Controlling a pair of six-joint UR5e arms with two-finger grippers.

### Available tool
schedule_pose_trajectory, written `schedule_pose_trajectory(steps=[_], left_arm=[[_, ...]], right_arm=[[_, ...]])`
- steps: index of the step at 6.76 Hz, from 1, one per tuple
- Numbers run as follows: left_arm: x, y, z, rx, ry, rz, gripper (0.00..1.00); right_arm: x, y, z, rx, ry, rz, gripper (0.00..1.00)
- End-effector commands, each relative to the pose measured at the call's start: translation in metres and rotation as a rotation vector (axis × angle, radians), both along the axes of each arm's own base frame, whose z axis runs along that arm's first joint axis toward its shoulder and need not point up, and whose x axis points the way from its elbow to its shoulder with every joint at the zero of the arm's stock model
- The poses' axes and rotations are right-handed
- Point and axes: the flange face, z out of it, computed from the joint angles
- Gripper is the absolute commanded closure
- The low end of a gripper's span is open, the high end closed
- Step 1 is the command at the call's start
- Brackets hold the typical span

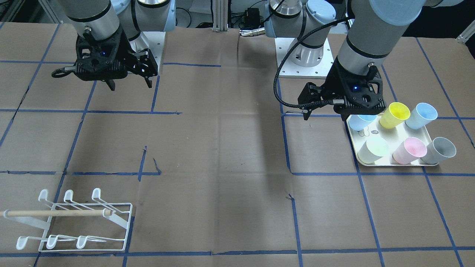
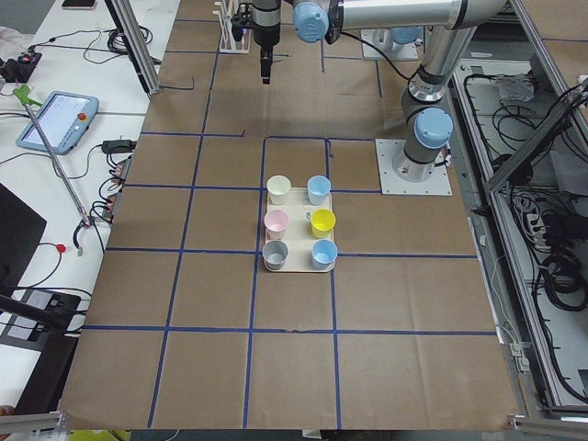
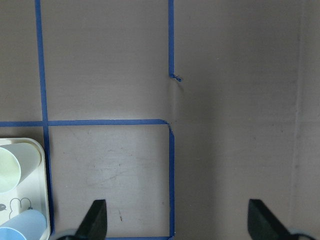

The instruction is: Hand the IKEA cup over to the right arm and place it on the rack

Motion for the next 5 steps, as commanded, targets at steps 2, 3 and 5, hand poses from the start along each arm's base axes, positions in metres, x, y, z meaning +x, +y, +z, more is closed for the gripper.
schedule_pose_trajectory(steps=[2,3,5], left_arm=[[0.0017,-0.0007,0.0019,-0.004,0.000,0.002,0.00],[0.0017,-0.0020,0.0018,-0.004,0.000,0.002,0.00],[0.0026,-0.0043,0.0024,-0.005,0.000,0.005,0.00]], right_arm=[[-0.0001,-0.0005,0.0007,-0.003,0.002,-0.007,0.01],[-0.0001,-0.0003,0.0000,-0.001,0.002,-0.007,0.01],[0.0000,-0.0002,-0.0008,0.000,0.000,-0.007,0.01]])
